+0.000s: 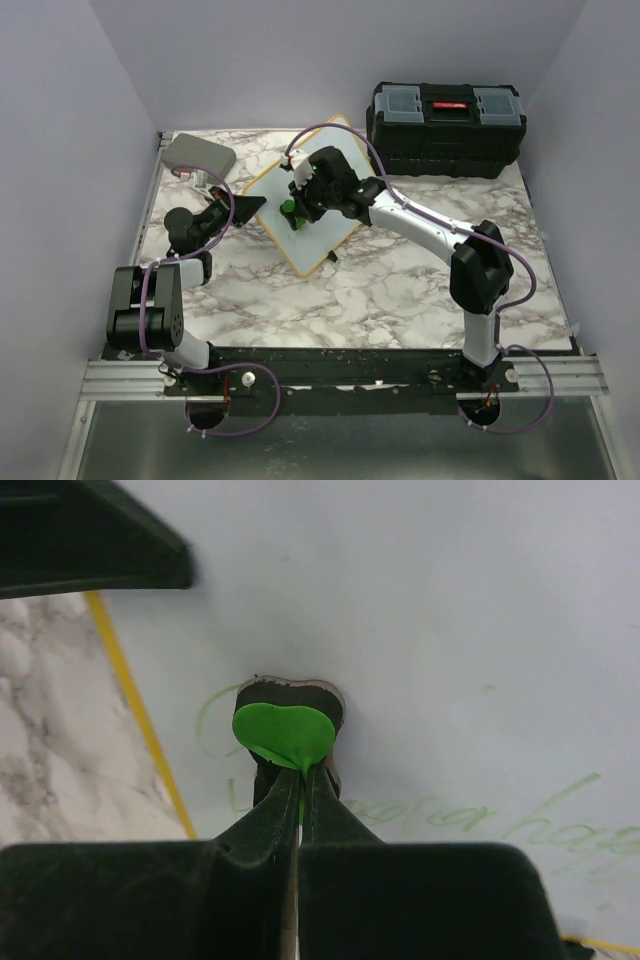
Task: Erase the whiteboard
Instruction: Erase the whiteboard at the whiteboard stand.
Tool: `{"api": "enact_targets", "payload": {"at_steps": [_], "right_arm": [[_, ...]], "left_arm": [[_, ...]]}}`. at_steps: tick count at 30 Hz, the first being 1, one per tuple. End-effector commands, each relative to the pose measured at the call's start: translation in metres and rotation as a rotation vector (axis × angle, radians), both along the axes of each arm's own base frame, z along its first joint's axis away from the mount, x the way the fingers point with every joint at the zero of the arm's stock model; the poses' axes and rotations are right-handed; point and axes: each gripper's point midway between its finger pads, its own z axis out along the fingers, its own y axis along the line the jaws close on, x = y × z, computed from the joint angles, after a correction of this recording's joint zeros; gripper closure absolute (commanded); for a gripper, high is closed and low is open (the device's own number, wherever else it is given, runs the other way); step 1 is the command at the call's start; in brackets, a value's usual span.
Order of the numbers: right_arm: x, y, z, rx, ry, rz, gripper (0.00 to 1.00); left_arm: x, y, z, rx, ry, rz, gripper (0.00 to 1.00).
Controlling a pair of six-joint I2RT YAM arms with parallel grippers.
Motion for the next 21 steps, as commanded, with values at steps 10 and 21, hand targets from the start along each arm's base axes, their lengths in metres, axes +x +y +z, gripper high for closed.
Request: {"api": "enact_targets", "payload": {"at_steps": [10,21], "right_arm": [[0.03,-0.02,0.007,-0.087,-0.124,-0.231,0.99],[-0.007,0.013,-0.005,-0.078,-0.057,-0.014,0.99]], "left_arm": [[-0.013,-0.015,-0.001,0.027,-0.023,-0.095,1.0],[-0.014,-0.016,-0.002,0.024,-0.02,-0.098,1.0]]}}
